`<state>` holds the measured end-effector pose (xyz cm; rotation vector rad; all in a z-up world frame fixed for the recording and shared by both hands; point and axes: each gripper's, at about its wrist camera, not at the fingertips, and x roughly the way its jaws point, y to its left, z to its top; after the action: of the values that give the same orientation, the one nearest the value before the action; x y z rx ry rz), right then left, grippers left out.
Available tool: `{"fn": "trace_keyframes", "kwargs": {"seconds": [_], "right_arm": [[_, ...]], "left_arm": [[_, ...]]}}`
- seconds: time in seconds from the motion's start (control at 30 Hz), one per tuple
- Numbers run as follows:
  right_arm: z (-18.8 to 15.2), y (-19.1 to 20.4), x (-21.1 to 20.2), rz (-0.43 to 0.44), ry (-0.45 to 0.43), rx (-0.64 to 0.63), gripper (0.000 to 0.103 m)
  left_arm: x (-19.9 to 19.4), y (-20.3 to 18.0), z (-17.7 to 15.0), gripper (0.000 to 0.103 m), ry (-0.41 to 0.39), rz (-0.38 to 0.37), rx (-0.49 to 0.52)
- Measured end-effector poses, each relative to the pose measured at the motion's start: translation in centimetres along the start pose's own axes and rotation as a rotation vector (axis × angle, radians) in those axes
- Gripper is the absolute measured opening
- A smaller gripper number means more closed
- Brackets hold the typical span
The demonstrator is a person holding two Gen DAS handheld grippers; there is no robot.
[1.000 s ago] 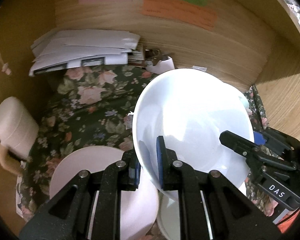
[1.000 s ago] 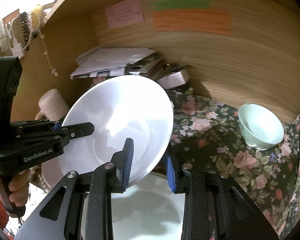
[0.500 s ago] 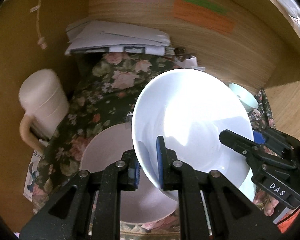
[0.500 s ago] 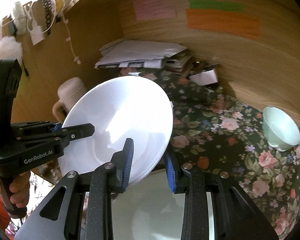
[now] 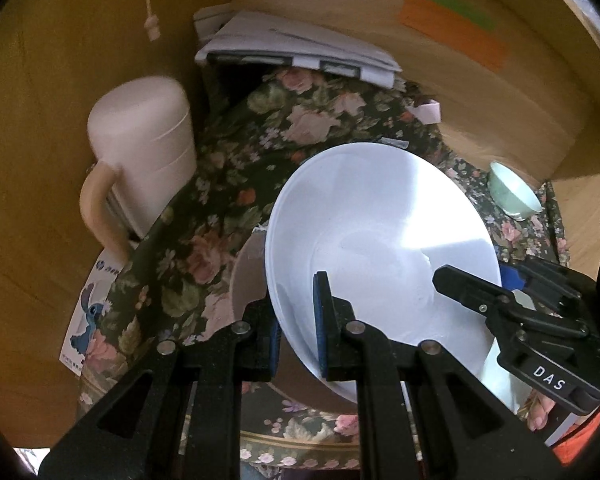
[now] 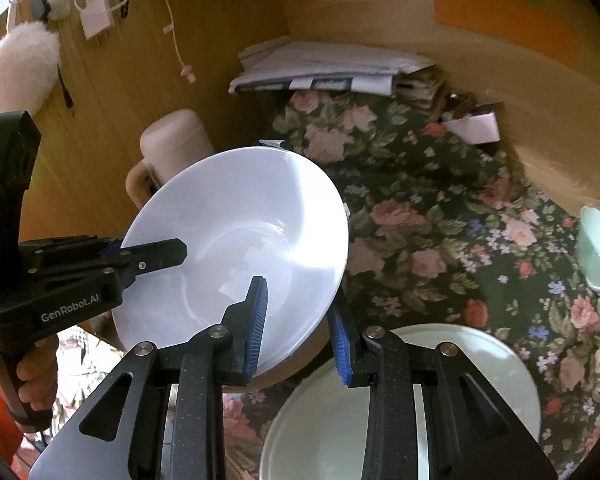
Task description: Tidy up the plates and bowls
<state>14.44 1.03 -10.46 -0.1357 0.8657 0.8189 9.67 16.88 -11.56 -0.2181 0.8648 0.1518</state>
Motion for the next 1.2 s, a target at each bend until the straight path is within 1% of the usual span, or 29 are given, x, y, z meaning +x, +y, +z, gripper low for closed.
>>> {"fn": "trace_keyframes", "kwargs": {"seconds": [0.37,0.47,0.63,0.9,1.0,1.2], "right_arm": [[-0.4,0.3,1.9,0.015,0.067,-0.009,0.027],[-0.4,0.2,2.1,0.023,0.089,-0.005,0.03],[-0.3,0.0,1.9,0.016,0.093,-0.005,0.03],[-0.1,-0.4,1.6,0.031,0.096,0.01,0.03],[0.0,-0.4,1.5,0.025,0.097,0.009,0.03],[0.1,-0.2,1.6,0.009,0.111,-0.021,0.03]], "left_arm": [[1.6,1.2,-1.0,0.013,0.038,0.009,-0.014],[1.8,1.0,-1.1,0.013,0.03,0.03,0.002],[2.0,0.7,-1.1,0.014,0.015,0.052,0.031],[2.5,0.5,-0.8,0.014,0.009,0.073,0.038],[2.6,0.2,-0.7,0.014,0.001,0.091,0.053],[2.7,0.1,-0.6,0.014,-0.012,0.098,0.07]]}}
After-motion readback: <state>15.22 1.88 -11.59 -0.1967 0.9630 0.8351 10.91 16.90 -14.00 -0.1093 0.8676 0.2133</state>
